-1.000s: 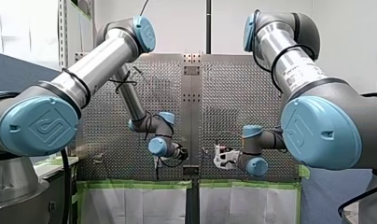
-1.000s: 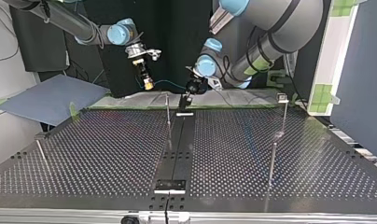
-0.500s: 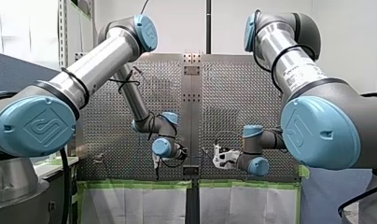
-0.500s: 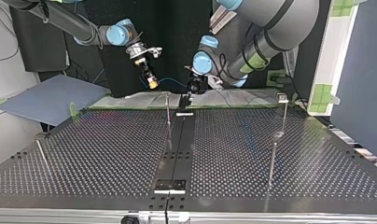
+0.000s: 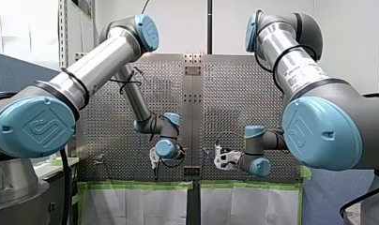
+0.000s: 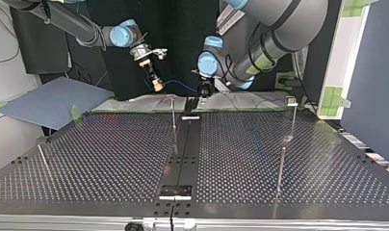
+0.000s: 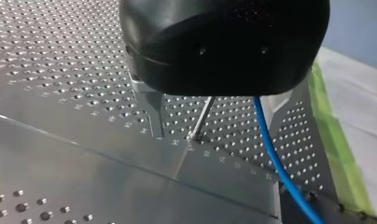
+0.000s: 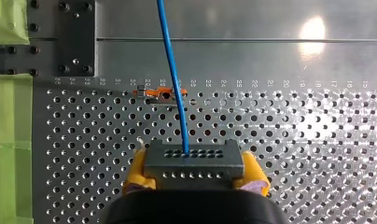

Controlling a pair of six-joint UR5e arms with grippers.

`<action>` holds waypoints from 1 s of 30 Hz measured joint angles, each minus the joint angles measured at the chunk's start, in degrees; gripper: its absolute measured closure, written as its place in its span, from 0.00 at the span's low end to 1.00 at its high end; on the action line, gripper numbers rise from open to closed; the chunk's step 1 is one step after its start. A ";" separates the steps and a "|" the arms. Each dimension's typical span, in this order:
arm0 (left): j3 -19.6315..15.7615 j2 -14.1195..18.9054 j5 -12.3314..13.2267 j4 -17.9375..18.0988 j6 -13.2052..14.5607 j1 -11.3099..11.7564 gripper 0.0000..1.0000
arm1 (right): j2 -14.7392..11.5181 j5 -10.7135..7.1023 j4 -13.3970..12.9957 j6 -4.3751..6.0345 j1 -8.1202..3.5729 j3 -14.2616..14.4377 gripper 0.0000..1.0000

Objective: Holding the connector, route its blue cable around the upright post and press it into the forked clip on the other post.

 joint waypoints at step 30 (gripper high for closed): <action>0.00 0.03 -4.52 1.82 1.27 -0.53 0.98 | -0.03 2.71 0.50 -0.41 -0.65 -0.02 1.00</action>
